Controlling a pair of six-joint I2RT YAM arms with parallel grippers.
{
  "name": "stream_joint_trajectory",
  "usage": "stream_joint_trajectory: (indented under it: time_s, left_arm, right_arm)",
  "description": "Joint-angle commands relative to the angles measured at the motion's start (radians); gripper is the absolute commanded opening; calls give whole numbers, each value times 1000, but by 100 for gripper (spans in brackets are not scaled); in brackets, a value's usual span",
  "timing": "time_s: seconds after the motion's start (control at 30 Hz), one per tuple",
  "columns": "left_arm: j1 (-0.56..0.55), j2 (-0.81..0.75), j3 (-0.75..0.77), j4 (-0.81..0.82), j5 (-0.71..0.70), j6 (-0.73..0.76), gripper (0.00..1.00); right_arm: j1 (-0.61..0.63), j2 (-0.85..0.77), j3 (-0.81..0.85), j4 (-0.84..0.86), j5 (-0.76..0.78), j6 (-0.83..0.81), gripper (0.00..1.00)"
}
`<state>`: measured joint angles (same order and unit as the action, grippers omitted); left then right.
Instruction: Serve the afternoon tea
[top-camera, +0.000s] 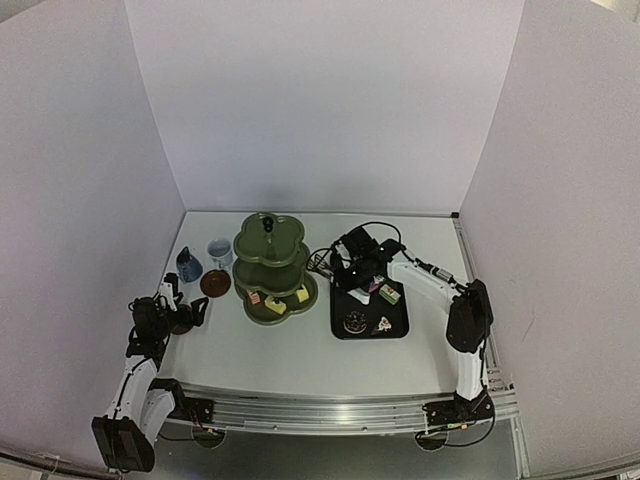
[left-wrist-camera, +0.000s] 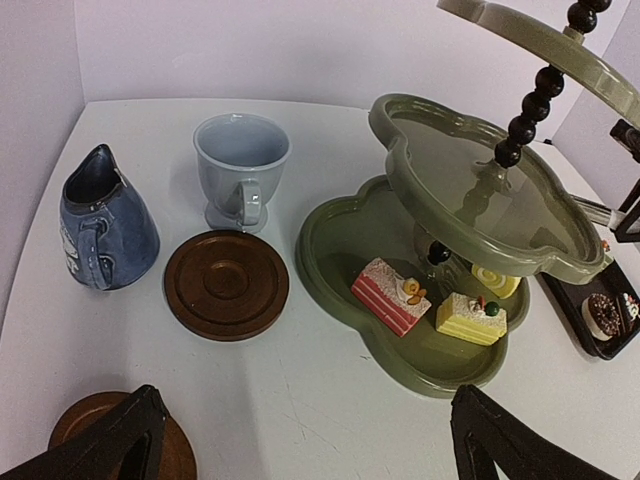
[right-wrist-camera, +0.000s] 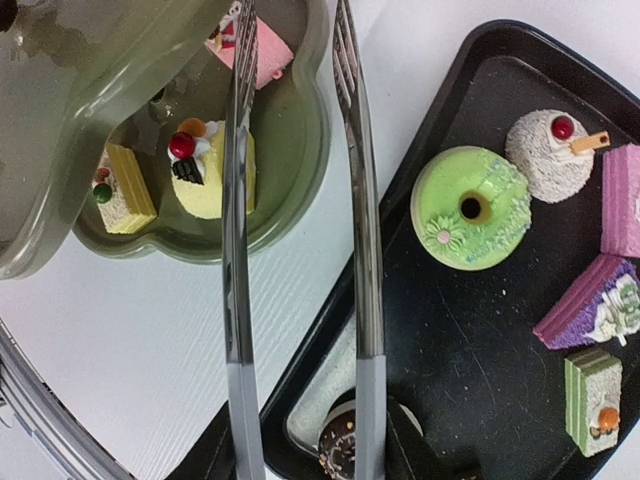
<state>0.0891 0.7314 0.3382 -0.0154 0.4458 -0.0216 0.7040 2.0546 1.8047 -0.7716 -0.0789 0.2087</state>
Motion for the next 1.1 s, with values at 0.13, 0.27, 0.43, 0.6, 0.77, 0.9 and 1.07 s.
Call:
stream_joint_trajectory:
  time_s: [0.13,0.27,0.43,0.6,0.77,0.9,1.07]
  left_arm:
    - [5,-21,-7,49,26,20,100]
    - [5,-26,-7,52,34,20,100]
    - [6,-38,-7,52,39,20,99]
    - [6,-44,-7,54,50,20,100]
    - [5,-51,-7,56,56,20,100]
    - [4,-60,-7,60,65,20,100]
    - [5,-65,-7,64,72,17,100]
  right_arm:
    - [6,-209,-109,-18,136,58,38]
    - [6,-284,-147,-48,199,105,38]
    - [5,-340,-168,-128,252,222,38]
    - [5,-391,-210,-184,292,321,38]
    - [5,-420,-231,-251,357,414,39]
    - [9,-408,-221,-313,370,514,37]
    - [67,-348,-179,-376,388,596,37]
